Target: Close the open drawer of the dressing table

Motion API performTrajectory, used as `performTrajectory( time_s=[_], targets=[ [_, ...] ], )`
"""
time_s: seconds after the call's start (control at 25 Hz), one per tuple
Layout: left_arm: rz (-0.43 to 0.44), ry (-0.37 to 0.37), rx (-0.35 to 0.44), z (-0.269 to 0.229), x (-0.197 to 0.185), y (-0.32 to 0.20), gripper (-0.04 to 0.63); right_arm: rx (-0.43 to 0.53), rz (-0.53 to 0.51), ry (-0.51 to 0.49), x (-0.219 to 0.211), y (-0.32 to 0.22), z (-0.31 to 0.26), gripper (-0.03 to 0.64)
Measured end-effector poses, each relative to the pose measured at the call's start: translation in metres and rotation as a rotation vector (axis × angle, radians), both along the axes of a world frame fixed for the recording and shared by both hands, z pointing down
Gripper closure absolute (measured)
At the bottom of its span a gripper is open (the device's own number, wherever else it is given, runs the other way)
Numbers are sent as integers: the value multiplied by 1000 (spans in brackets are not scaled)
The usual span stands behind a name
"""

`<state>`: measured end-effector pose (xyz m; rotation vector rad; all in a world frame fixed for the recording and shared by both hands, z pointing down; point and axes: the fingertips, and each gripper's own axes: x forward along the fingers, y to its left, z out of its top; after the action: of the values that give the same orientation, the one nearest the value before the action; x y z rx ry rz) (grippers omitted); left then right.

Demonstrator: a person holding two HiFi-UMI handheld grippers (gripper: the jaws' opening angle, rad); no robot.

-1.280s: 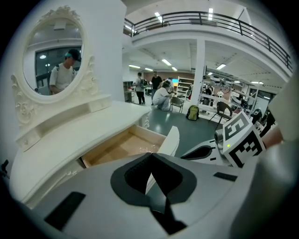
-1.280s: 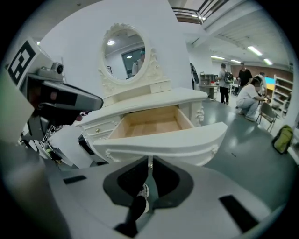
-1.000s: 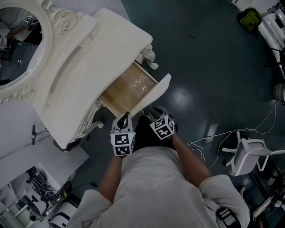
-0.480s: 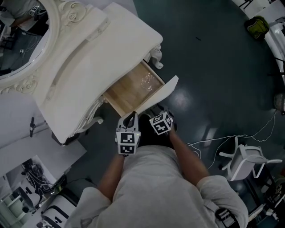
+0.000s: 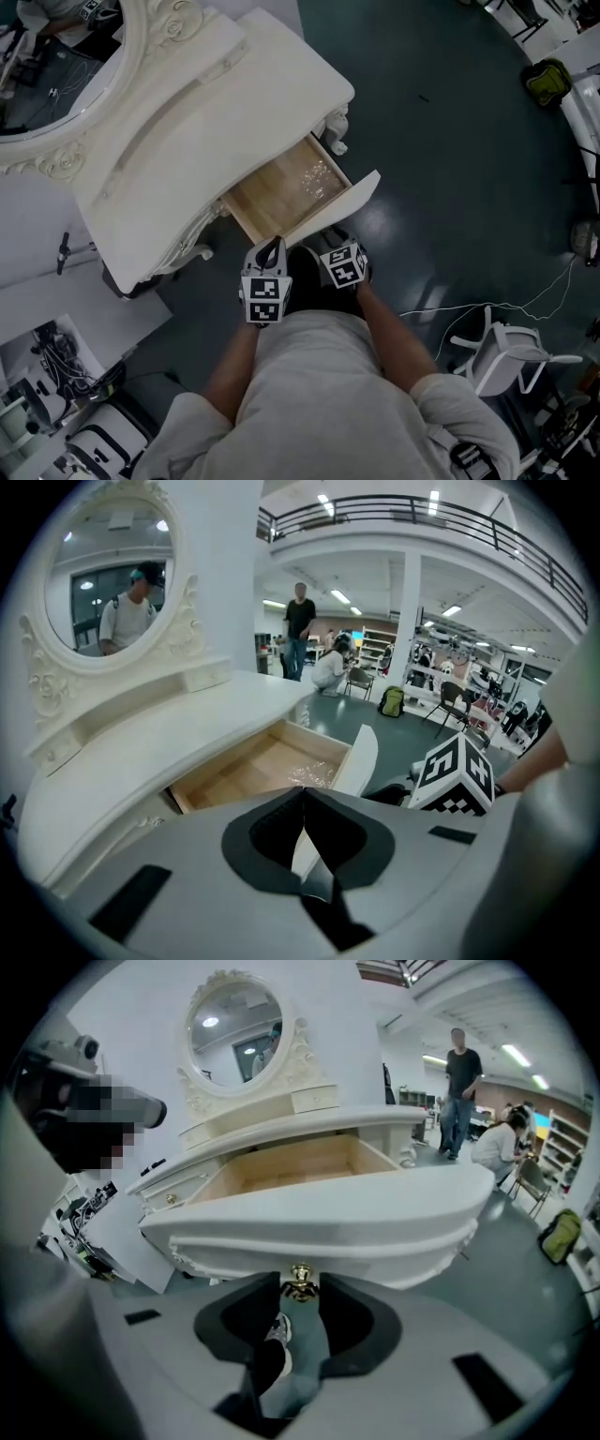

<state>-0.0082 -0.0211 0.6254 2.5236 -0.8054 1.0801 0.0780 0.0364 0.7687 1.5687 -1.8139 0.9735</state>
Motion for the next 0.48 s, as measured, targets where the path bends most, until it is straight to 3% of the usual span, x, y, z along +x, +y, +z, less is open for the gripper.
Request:
performTrajectory(
  time_s=[0.48],
  targets=[
    [-70, 7, 12, -3, -22, -5, 588, -7, -94, 55, -4, -1, 4, 477]
  ],
)
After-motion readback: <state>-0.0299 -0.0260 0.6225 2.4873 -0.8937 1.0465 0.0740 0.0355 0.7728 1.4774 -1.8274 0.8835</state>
